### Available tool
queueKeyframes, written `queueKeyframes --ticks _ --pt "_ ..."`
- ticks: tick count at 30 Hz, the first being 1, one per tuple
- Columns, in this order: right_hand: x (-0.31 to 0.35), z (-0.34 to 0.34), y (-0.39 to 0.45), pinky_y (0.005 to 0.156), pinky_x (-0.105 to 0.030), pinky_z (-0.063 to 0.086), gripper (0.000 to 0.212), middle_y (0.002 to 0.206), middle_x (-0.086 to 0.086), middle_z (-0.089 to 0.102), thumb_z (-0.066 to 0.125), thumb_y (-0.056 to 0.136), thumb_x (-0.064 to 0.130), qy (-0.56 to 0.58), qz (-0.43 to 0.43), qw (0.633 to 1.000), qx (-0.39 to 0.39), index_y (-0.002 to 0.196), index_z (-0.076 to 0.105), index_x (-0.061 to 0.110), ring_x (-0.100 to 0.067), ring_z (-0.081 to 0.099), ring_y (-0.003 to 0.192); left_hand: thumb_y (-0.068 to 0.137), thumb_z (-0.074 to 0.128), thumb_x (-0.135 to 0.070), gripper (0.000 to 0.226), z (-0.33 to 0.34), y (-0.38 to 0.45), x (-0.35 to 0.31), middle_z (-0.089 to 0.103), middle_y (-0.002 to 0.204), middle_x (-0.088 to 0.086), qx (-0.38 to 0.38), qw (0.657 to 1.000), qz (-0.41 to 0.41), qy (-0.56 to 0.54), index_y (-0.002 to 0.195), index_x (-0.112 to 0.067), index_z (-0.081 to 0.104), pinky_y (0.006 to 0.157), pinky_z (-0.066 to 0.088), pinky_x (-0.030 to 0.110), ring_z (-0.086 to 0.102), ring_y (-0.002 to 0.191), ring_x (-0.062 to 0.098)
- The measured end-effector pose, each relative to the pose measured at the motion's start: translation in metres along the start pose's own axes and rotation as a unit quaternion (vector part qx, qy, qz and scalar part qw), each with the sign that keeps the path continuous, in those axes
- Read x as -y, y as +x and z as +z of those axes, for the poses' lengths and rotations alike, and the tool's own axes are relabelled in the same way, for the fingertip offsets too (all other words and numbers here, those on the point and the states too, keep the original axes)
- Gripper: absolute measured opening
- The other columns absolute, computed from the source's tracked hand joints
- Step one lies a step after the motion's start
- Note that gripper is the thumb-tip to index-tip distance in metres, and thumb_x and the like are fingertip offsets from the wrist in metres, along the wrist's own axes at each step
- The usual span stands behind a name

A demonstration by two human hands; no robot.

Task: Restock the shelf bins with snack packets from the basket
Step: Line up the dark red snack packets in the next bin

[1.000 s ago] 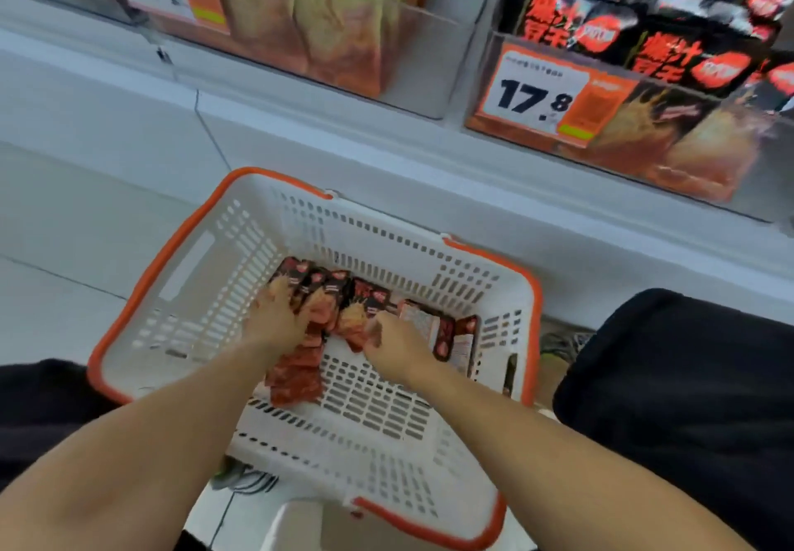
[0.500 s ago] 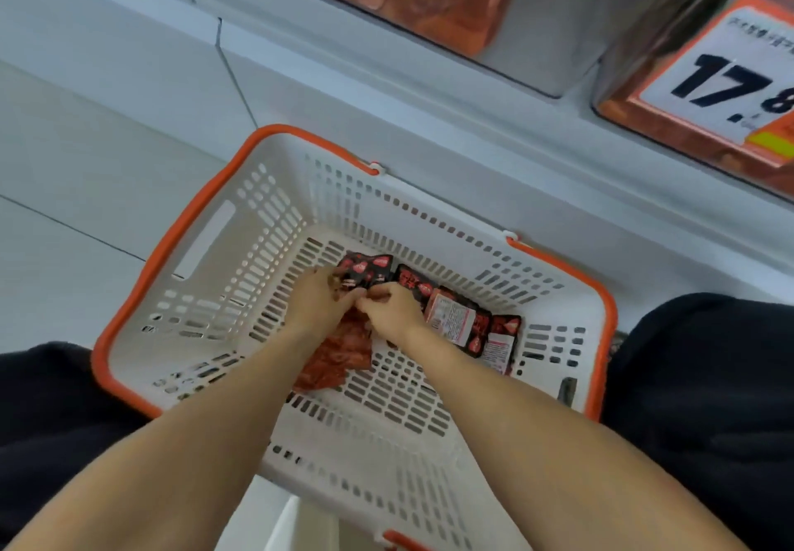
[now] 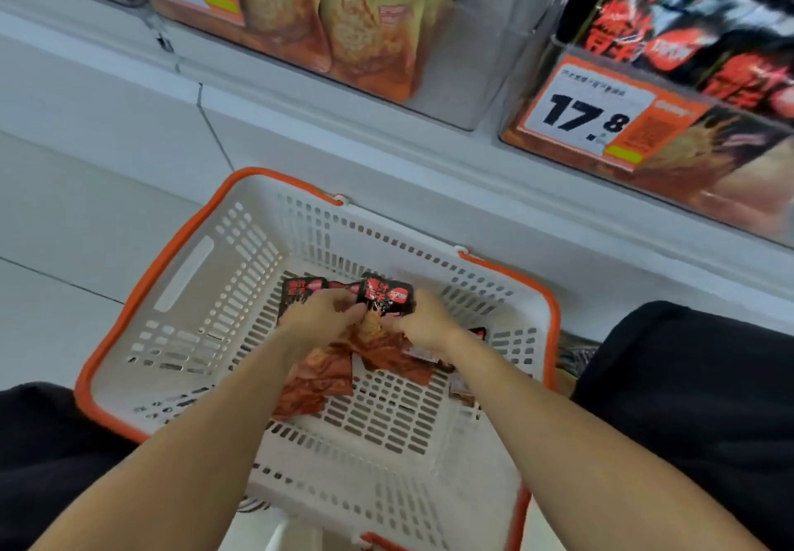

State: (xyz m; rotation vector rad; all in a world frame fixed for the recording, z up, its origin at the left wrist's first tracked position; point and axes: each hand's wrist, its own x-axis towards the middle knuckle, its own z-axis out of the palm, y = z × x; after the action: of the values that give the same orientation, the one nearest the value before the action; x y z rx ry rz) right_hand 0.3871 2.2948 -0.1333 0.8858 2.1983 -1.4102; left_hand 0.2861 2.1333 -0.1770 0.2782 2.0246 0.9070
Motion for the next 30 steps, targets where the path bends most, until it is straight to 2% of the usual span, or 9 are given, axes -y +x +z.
queueKeyframes --ticks 3,6,10,14,18,22,24,27,30 --pt "0.017 -0.053 -0.034 0.067 -0.034 0.049 0.029 0.089 -0.005 0.070 0.079 0.075 0.011 -0.036 -0.060 0.996 -0.058 0.100 0.064 0.011 -0.018 0.066 0.079 0.096 0.065 -0.030 0.020 0.004 -0.016 -0.057 0.067 0.075 0.006 0.012 0.995 0.099 -0.014 0.083 -0.015 0.064 0.074 0.055 0.036 0.062 0.070 0.017" --pt "0.035 -0.110 -0.079 0.068 -0.022 0.043 0.050 0.106 0.007 0.057 0.080 0.079 0.021 -0.060 -0.096 0.986 -0.121 0.118 0.050 0.022 -0.012 0.060 0.087 0.097 0.065 -0.026 0.027 0.017 -0.040 -0.122 0.061 0.066 0.006 -0.005 0.977 0.214 0.020 0.074 -0.013 0.059 0.066 0.048 0.031 0.055 0.062 0.010" --pt "0.062 -0.198 -0.157 0.074 -0.013 0.041 0.045 0.119 0.010 0.054 0.074 0.089 0.021 -0.140 -0.184 0.957 -0.176 0.126 0.048 0.027 -0.003 0.054 0.097 0.097 0.063 -0.023 0.027 0.052 -0.084 -0.210 0.059 0.076 0.019 -0.040 0.938 0.345 -0.006 0.079 -0.004 0.057 0.063 0.042 0.025 0.050 0.064 0.011" --pt "0.079 -0.268 -0.239 0.081 -0.013 0.042 0.044 0.100 0.022 0.057 0.074 0.085 0.006 -0.123 -0.337 0.861 -0.362 0.114 0.054 0.032 0.007 0.055 0.090 0.095 0.062 -0.022 0.014 0.072 -0.139 -0.280 0.047 0.105 -0.002 -0.257 0.841 0.474 -0.027 0.107 -0.018 0.060 0.077 0.039 0.010 0.050 0.088 0.002" --pt "0.074 -0.322 -0.264 0.095 -0.021 0.045 0.046 0.107 0.017 0.055 0.068 0.084 0.002 -0.092 -0.417 0.716 -0.553 0.115 0.050 0.031 0.003 0.055 0.101 0.086 0.064 -0.023 0.046 0.055 -0.147 -0.331 0.046 0.130 0.015 -0.399 0.710 0.569 0.115 0.129 -0.009 0.056 0.102 0.034 0.042 0.044 0.122 0.034" --pt "0.054 -0.369 -0.224 0.096 -0.041 0.051 0.047 0.110 0.004 0.063 0.081 0.076 0.016 -0.092 -0.276 0.821 -0.491 0.117 0.061 0.027 -0.014 0.061 0.097 0.090 0.052 -0.050 0.061 0.051 -0.118 -0.346 0.036 0.153 0.018 -0.368 0.731 0.503 0.279 0.143 -0.020 0.048 0.117 0.020 0.056 0.026 0.146 0.038" --pt "0.049 -0.375 -0.204 0.097 -0.034 0.050 0.050 0.115 0.001 0.066 0.088 0.073 0.018 -0.116 -0.207 0.873 -0.425 0.117 0.066 0.025 -0.014 0.063 0.101 0.093 0.045 -0.052 0.060 0.051 -0.110 -0.342 0.041 0.151 0.018 -0.365 0.717 0.494 0.330 0.144 -0.019 0.048 0.119 0.014 0.056 0.029 0.145 0.038" --pt "0.053 -0.373 -0.187 0.095 -0.023 0.043 0.052 0.123 0.000 0.065 0.091 0.068 0.017 -0.151 -0.150 0.904 -0.372 0.115 0.070 0.020 -0.015 0.059 0.116 0.096 0.043 -0.048 0.058 0.049 -0.105 -0.339 0.044 0.149 0.018 -0.380 0.687 0.497 0.369 0.145 -0.017 0.045 0.120 0.012 0.054 0.033 0.142 0.038" --pt "0.063 -0.375 -0.178 0.097 -0.044 0.052 0.070 0.127 -0.003 0.053 0.088 0.072 0.012 -0.045 -0.048 0.944 -0.325 0.132 0.053 0.018 -0.027 0.059 0.114 0.097 0.042 -0.046 0.058 0.049 -0.104 -0.341 0.043 0.149 0.019 -0.383 0.684 0.496 0.374 0.146 -0.016 0.044 0.119 0.013 0.055 0.032 0.142 0.039"
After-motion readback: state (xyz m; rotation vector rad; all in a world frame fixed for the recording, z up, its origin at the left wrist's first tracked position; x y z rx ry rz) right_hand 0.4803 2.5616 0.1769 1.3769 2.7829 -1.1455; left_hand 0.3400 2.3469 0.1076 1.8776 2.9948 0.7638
